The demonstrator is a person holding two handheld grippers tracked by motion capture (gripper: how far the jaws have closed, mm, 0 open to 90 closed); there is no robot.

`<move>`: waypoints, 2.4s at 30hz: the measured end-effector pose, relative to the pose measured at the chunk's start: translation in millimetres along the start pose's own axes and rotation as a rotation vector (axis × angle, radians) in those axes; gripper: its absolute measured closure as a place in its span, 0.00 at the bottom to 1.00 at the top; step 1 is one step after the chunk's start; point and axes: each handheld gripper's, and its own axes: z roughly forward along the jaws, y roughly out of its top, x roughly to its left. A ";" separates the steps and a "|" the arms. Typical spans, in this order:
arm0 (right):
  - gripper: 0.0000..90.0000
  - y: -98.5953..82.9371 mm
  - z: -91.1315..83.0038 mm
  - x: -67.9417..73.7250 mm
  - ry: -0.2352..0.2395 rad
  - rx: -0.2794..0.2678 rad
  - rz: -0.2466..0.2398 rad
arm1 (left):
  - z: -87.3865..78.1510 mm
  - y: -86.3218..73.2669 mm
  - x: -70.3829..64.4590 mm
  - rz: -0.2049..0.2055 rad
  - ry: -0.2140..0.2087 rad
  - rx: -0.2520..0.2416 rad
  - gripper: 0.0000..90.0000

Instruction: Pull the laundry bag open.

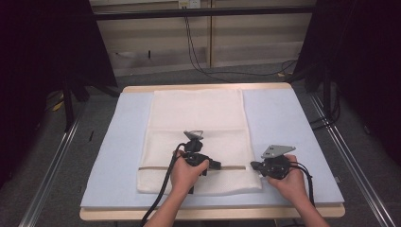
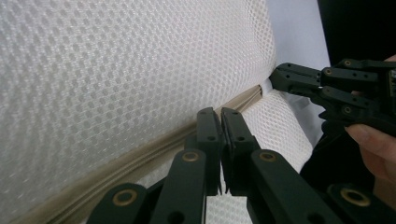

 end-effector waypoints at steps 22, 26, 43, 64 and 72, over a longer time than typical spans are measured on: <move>1.00 -0.1 0.1 -0.5 0.006 -0.002 -0.002 | -10.9 -1.8 8.4 -0.001 0.008 0.000 0.97; 1.00 0.5 0.4 -0.8 0.013 -0.001 -0.013 | -14.1 -2.1 10.3 -0.012 0.000 -0.006 0.97; 1.00 0.4 0.2 -0.3 0.011 0.002 -0.009 | -27.8 -4.2 22.0 -0.035 0.002 -0.017 0.97; 1.00 0.4 0.4 -0.7 0.012 -0.001 -0.012 | -33.8 -5.6 24.9 -0.033 -0.005 -0.017 0.97; 1.00 0.5 0.4 -1.8 0.018 0.000 -0.006 | -37.5 -5.6 26.4 -0.040 0.007 -0.023 0.97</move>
